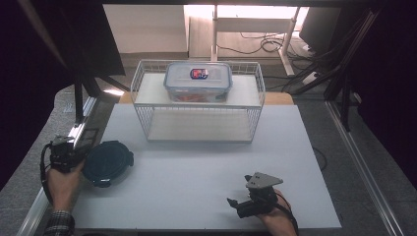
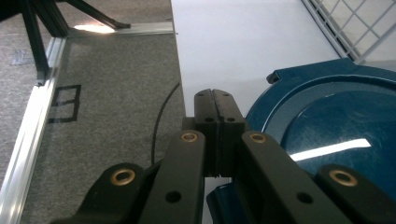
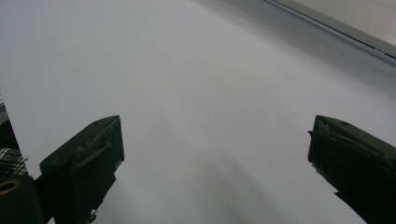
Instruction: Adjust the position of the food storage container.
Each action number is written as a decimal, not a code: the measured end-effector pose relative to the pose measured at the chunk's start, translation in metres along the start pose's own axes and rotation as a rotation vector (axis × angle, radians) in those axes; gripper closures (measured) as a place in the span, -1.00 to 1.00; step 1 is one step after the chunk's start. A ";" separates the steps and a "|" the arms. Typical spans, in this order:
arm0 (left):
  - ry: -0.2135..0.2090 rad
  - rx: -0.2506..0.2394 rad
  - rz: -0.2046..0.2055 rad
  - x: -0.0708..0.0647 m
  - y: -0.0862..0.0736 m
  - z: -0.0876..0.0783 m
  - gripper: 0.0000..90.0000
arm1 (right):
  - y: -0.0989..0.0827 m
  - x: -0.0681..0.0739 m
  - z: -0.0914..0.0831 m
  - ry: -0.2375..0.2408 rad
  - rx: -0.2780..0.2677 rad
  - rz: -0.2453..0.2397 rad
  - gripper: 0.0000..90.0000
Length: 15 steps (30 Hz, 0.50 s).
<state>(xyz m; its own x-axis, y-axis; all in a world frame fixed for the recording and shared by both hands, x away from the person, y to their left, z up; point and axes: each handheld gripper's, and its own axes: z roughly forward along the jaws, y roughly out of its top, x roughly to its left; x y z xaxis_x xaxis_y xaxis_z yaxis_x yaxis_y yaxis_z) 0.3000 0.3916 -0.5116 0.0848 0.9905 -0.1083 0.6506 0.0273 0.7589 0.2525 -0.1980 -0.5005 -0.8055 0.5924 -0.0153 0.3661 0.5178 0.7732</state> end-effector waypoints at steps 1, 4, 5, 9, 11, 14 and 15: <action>0.001 0.001 -0.001 0.000 0.000 0.000 1.00 | 0.000 0.000 0.000 0.001 0.001 0.001 -0.92; 0.014 -0.005 -0.011 -0.003 -0.001 -0.001 1.00 | 0.000 0.000 0.001 0.003 0.004 0.001 -0.92; 0.016 -0.004 -0.014 -0.003 -0.001 -0.001 1.00 | 0.000 0.000 0.001 0.003 0.005 -0.001 -0.92; 0.009 -0.006 -0.024 -0.008 -0.003 -0.002 1.00 | -0.001 0.000 0.002 0.004 0.016 -0.001 -0.92; -0.007 -0.008 -0.027 -0.012 -0.003 -0.001 1.00 | -0.001 0.000 0.003 0.006 0.019 -0.002 -0.92; -0.032 -0.002 -0.012 -0.024 -0.001 0.001 1.00 | -0.001 0.001 0.004 0.007 0.023 -0.007 -0.92; -0.033 0.003 -0.007 -0.026 -0.001 0.001 1.00 | -0.001 0.001 0.004 0.008 0.025 -0.008 -0.92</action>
<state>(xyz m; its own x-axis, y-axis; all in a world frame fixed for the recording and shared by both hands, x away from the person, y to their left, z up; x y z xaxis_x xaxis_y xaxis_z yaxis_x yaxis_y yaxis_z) 0.2981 0.3661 -0.5105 0.1056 0.9853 -0.1346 0.6537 0.0332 0.7561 0.2533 -0.1951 -0.5038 -0.8119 0.5836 -0.0164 0.3714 0.5379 0.7568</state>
